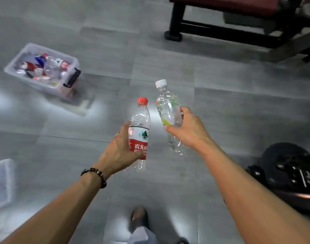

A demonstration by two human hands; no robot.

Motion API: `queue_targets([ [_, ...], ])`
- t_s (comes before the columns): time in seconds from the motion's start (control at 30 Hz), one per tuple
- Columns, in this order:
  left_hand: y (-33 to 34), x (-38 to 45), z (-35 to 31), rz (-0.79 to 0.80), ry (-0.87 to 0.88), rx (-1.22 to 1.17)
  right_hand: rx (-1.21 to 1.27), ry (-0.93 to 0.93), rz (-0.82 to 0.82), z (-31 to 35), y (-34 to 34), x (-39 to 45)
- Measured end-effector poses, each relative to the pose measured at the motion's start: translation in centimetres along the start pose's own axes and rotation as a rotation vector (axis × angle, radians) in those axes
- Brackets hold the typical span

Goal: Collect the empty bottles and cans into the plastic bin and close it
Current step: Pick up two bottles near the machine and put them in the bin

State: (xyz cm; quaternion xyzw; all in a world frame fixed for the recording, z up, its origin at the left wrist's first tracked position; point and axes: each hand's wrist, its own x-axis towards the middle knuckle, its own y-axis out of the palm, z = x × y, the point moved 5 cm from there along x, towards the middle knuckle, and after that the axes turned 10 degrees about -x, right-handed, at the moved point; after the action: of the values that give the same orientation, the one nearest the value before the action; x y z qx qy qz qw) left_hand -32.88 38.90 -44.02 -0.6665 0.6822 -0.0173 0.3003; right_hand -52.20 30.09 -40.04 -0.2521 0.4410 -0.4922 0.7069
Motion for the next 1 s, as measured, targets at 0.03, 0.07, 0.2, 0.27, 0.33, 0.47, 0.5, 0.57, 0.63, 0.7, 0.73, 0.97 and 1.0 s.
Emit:
queue_targets([
  [0.03,-2.2,1.0,0.5,-0.025,-0.008,-0.011,-0.003,-0.015,0.010,2.2,0.5,1.8],
  [0.07,-4.3,2.0,1.0,-0.048,-0.020,-0.023,-0.011,-0.032,0.023,4.5,1.1,3.5],
  [0.2,-12.0,6.6,3.7,-0.126,-0.081,-0.071,-0.027,-0.116,0.101,13.2,4.3,10.4],
  [0.27,-15.8,9.2,5.0,-0.163,-0.111,-0.091,-0.030,-0.160,0.138,17.4,6.1,14.0],
  [0.33,-19.5,12.0,6.4,-0.190,-0.153,-0.099,-0.035,-0.189,0.179,21.3,8.0,18.1],
  [0.47,-26.7,17.9,9.9,-0.243,-0.237,-0.147,-0.062,-0.235,0.262,29.0,11.9,26.6],
  [0.5,-28.4,19.4,10.9,-0.246,-0.255,-0.153,-0.075,-0.243,0.272,30.7,12.7,28.5],
  [0.57,-31.6,21.9,12.3,-0.270,-0.297,-0.183,-0.113,-0.270,0.320,34.3,14.5,31.9],
  [0.63,-34.8,24.4,13.1,-0.311,-0.294,-0.230,-0.146,-0.292,0.350,37.9,16.1,35.1],
  [0.7,-38.1,27.0,14.2,-0.344,-0.310,-0.271,-0.178,-0.313,0.375,41.6,17.8,38.3],
  [0.73,-39.8,28.5,15.2,-0.366,-0.325,-0.291,-0.191,-0.333,0.384,43.6,18.8,39.8],
  [0.97,-50.6,40.4,26.5,-0.459,-0.422,-0.399,-0.254,-0.421,0.417,56.5,30.9,52.7],
  [1.0,-52.1,42.3,28.7,-0.454,-0.437,-0.407,-0.264,-0.422,0.417,58.0,33.2,54.9],
])
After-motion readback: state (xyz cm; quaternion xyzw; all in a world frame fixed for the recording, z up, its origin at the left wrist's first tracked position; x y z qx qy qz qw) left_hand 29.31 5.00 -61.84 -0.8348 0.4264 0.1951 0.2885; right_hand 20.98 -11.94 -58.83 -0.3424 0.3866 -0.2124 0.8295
